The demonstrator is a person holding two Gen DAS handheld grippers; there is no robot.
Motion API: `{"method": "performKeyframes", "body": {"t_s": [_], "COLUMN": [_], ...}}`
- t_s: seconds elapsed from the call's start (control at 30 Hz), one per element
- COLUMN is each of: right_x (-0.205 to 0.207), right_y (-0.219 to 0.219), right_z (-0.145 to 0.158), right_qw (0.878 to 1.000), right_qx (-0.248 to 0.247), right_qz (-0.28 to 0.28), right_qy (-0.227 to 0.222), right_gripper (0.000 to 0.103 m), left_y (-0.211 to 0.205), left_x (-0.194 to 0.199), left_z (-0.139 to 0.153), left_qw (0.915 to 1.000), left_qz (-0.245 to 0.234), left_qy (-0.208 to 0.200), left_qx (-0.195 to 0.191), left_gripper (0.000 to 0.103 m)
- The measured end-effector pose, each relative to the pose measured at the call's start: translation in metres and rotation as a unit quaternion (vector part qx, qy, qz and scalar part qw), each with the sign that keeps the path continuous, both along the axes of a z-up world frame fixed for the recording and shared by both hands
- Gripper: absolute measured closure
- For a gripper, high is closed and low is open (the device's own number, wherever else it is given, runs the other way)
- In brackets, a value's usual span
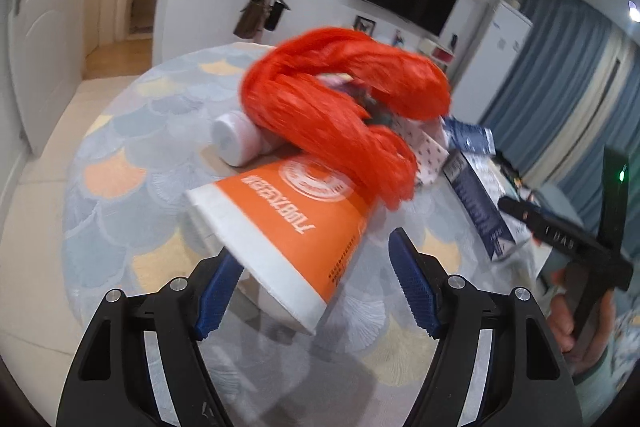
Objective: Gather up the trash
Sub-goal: 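Grasp the orange paper cup with the left tool while the right tool grasps a white milk carton, then carry the cup and carton with both tools over the light-blue basket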
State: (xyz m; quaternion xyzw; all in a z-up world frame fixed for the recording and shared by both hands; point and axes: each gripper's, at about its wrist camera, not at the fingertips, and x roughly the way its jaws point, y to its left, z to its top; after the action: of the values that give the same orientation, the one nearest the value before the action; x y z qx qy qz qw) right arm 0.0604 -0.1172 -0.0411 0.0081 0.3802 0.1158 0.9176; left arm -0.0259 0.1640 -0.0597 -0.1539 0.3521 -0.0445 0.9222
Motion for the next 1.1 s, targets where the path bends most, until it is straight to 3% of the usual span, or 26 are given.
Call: {"method": "performKeyframes", "body": {"t_s": [0.13,0.37,0.43,0.53,0.83,1.1], "right_x": [0.005,0.011,0.012,0.010,-0.025,-0.041], "right_y": [0.006,0.010,0.011,0.010,-0.006,-0.030], "right_z": [-0.005,-0.007,-0.006,-0.007,0.015,0.045], "right_qw": [1.000,1.000,1.000,0.999,0.997,0.996], "right_qx": [0.011,0.001,-0.002,-0.007,0.025,0.051], "right_qz": [0.008,0.011,0.016,0.025,0.070,0.061], "right_qy": [0.015,0.019,0.019,0.023,-0.007,-0.048], "right_gripper": [0.028,0.030,0.051,0.051,0.051,0.051], "left_y": [0.000,-0.015,-0.022,-0.034,-0.074,-0.104], "left_x": [0.005,0.002,-0.002,-0.007,-0.015,0.001], "left_z": [-0.003,-0.002,0.002,0.007,0.023,0.029], "left_qw": [0.9999,0.9995,0.9993,0.9987,0.9926,0.9875], "left_qz": [0.007,-0.019,-0.032,-0.050,-0.116,-0.150], "left_qy": [0.010,0.011,0.005,-0.003,-0.032,-0.046], "left_qx": [-0.006,-0.021,-0.017,-0.012,-0.017,-0.020], "left_gripper": [0.059,0.087,0.093,0.100,0.102,0.102]}}
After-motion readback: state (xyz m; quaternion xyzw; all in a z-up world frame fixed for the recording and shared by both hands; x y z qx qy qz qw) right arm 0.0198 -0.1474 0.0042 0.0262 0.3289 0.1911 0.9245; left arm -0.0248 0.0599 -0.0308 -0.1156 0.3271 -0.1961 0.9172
